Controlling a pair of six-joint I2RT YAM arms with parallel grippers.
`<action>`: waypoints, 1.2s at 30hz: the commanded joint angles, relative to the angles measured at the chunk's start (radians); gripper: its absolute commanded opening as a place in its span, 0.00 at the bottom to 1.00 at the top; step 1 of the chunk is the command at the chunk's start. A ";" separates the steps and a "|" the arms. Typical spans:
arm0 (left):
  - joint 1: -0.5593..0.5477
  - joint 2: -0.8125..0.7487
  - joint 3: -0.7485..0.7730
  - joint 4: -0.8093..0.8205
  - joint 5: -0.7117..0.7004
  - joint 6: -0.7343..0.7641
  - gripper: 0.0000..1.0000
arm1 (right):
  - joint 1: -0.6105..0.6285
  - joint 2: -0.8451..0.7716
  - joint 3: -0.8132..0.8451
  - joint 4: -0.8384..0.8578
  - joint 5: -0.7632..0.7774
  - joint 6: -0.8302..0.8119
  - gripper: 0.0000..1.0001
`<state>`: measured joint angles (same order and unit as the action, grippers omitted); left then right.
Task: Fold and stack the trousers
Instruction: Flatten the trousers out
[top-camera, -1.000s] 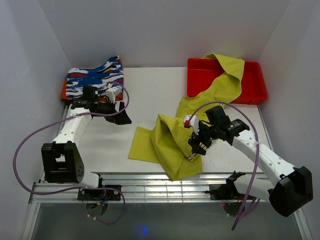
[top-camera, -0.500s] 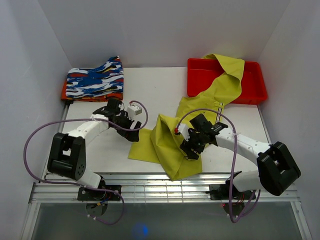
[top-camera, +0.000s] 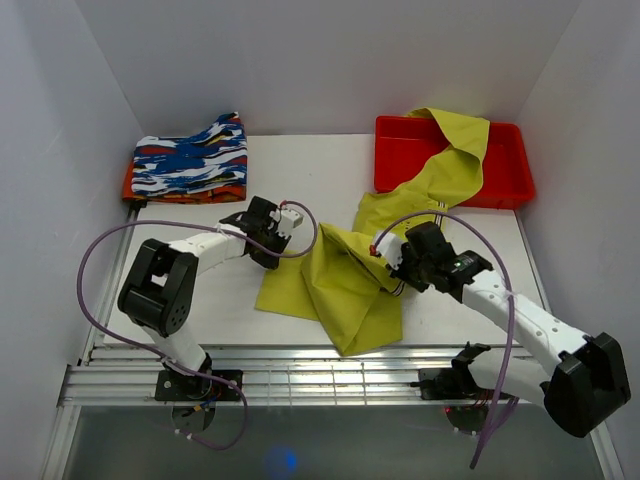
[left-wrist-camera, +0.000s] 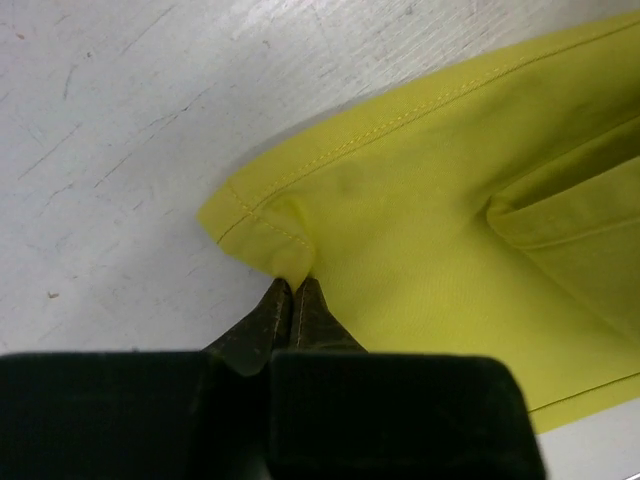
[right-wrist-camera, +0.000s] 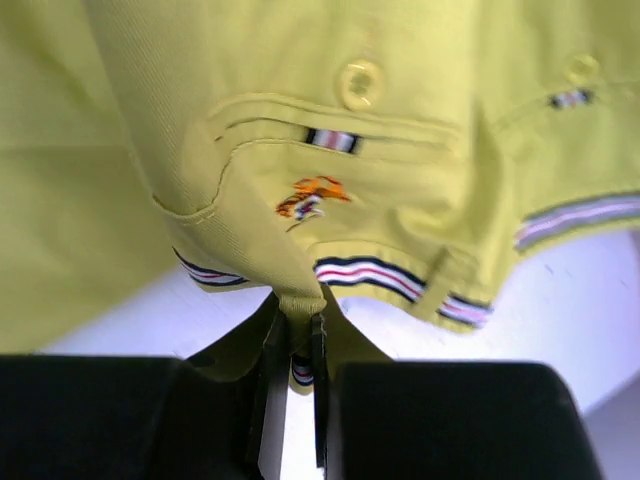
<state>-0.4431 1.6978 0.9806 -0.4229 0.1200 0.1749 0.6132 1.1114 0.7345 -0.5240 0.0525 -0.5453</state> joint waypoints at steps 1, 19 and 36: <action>0.082 0.004 -0.023 -0.100 -0.028 0.006 0.00 | -0.108 -0.133 0.097 -0.144 0.050 -0.163 0.08; 0.925 -0.172 0.211 -0.346 -0.020 0.578 0.00 | -0.671 -0.444 -0.067 -0.266 -0.042 -0.798 0.08; 1.138 -0.125 0.201 -0.471 0.451 0.888 0.06 | -1.198 -0.072 0.014 -0.264 -0.266 -1.274 0.08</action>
<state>0.6979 1.5658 1.1793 -0.7078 0.4099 0.8581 -0.5632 0.9951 0.6857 -0.7696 -0.2104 -1.6711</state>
